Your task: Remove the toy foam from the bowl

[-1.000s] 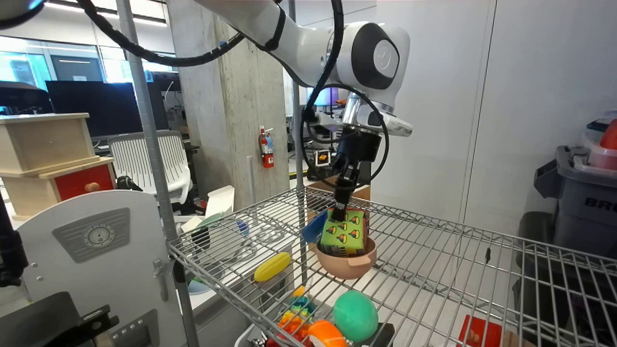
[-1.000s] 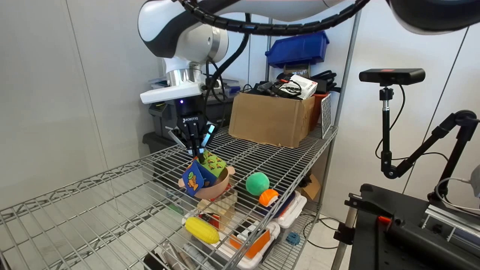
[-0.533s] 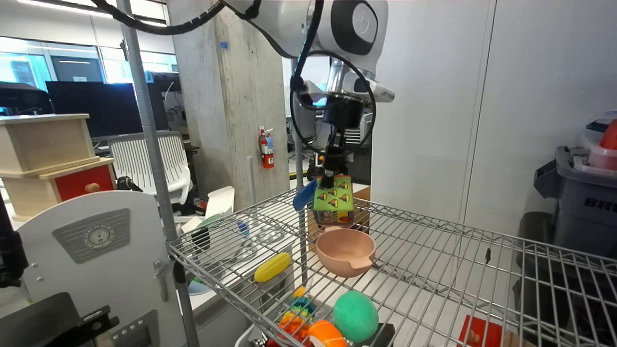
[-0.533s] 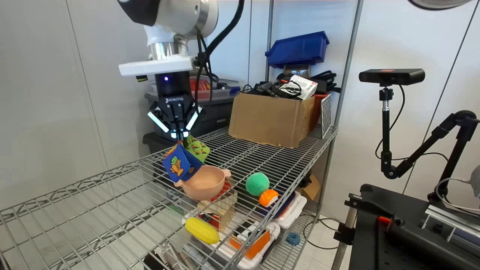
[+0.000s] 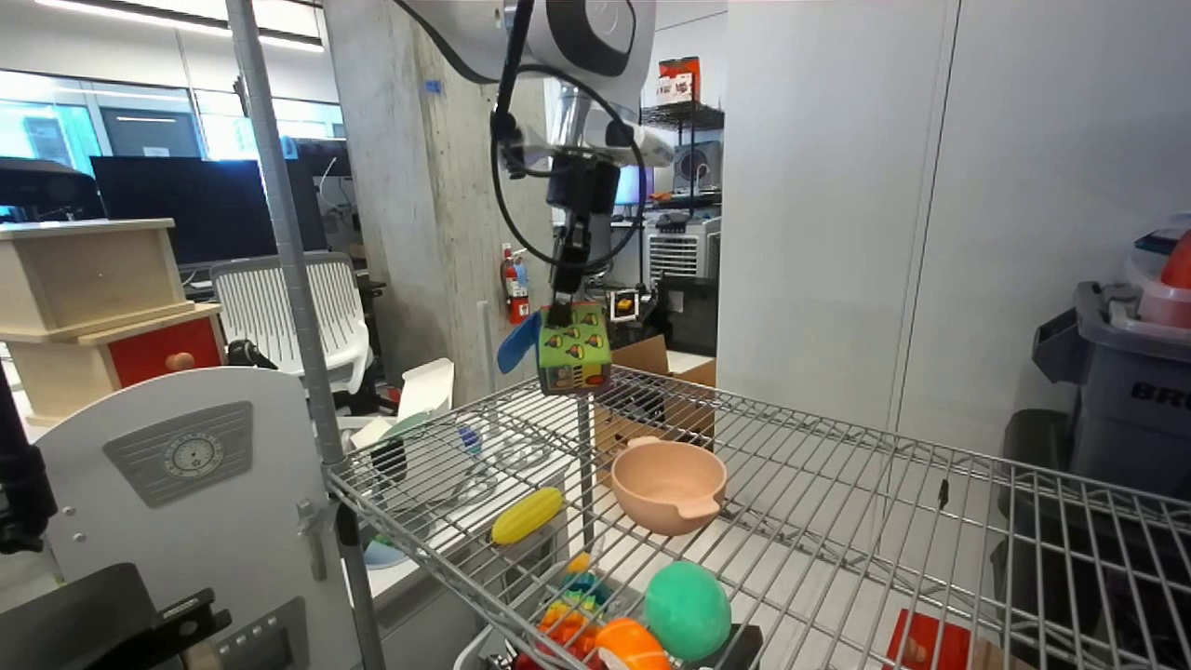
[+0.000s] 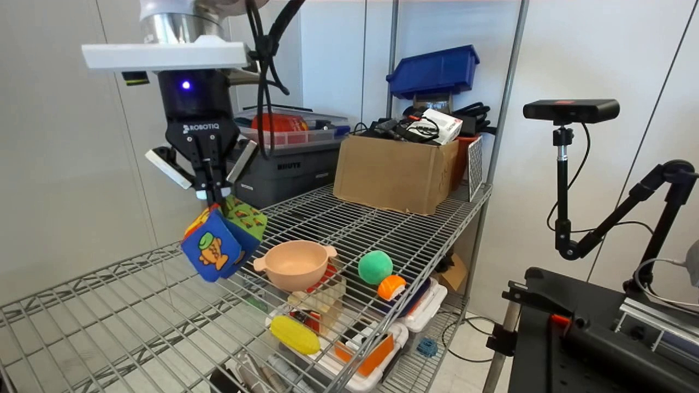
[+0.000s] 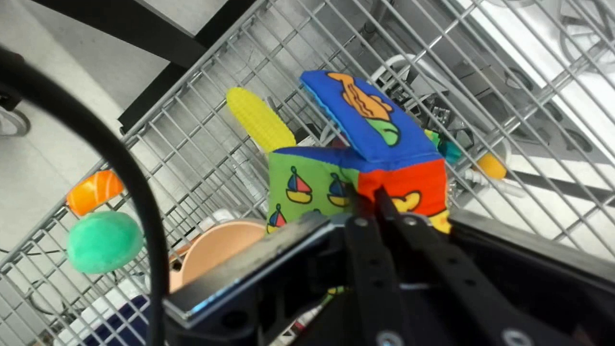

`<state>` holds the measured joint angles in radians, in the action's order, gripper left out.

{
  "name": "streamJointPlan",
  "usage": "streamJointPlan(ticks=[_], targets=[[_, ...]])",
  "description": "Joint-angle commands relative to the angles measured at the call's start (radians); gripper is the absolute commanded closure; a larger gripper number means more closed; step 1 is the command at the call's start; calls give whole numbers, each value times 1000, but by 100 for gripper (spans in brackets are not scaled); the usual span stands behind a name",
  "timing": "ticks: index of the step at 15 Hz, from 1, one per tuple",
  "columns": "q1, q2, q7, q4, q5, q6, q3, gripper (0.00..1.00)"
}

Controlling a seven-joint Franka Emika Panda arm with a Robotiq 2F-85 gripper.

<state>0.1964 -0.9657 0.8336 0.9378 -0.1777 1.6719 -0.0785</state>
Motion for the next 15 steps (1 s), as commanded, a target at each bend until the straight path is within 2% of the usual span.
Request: streamJointPlan(ticks=[1,6,7,8,11,15], targets=[[16,-74,-33,-5,35,54,35,99],[8,-197,-35,-85,70,29,35,99],[7,-201,-37,-84,76,29,33,70],[7,-201,-41,-85,81,36,31,69],[20,-150,-65,-39,72,83,13,47],[42,-35,-110,103,93,216,4,19]])
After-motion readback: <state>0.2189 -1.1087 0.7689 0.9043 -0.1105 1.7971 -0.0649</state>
